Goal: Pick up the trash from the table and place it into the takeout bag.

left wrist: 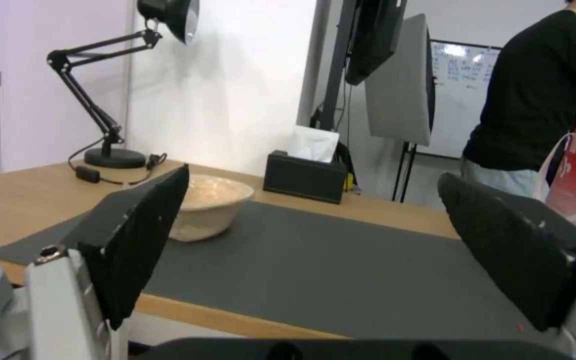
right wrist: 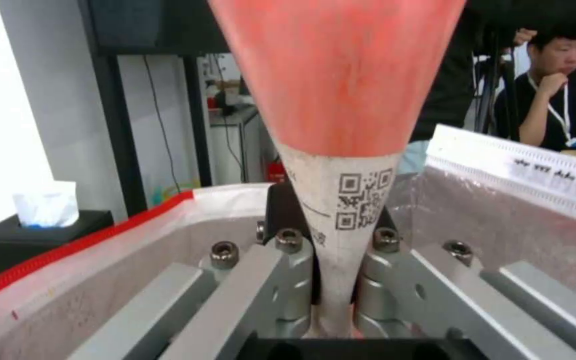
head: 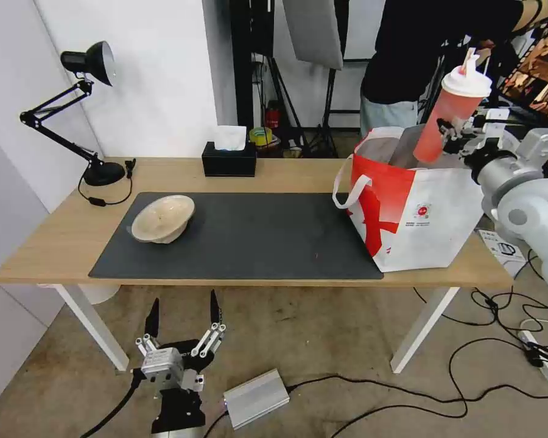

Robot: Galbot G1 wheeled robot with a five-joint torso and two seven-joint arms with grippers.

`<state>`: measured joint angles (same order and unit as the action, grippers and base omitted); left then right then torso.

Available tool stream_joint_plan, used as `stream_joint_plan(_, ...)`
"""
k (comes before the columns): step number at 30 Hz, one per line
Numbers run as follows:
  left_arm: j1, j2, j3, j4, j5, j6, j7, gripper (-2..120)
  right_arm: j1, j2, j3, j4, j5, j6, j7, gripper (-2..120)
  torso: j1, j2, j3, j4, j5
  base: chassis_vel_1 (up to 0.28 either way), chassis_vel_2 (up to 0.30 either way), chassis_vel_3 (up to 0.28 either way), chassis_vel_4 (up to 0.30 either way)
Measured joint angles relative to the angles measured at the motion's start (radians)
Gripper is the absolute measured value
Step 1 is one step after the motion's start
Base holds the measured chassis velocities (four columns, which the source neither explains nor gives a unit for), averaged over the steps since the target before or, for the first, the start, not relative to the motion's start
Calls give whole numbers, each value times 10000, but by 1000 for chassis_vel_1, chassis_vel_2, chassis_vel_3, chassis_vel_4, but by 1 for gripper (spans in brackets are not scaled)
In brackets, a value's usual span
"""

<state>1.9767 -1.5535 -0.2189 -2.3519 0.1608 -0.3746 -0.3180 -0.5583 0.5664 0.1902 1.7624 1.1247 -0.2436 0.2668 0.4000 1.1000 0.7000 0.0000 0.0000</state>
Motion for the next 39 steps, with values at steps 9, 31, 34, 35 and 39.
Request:
stream_joint_plan(9,32,14,-1,-58,14,-4,15,100,-228,37,2,199,-71,-70,-30,17,0,0,0,0,0,0,0,0,0)
stream_joint_plan(31,24,9,-33,-32,107,-71,30,100,-466,-40,65,759,-293,-954,106,96,0,0,0,0,-1,0,0,0,0)
stream_joint_plan(34,-7,0,-27,-35,114,-71,35,100,-423,-166,35,837,-311,-1158,94,100,0,0,-1,0,-1,0,0,0,0)
stream_joint_plan(35,-7,0,-27,-35,114,-71,35,100,-423,-166,35,837,-311,-1158,94,100,0,0,-1,0,-1,0,0,0,0)
stream_joint_plan(39,-12,-9,-28,-35,114,-71,35,100,-410,-259,34,874,-335,-1240,65,100,0,0,0,0,0,0,0,0,0)
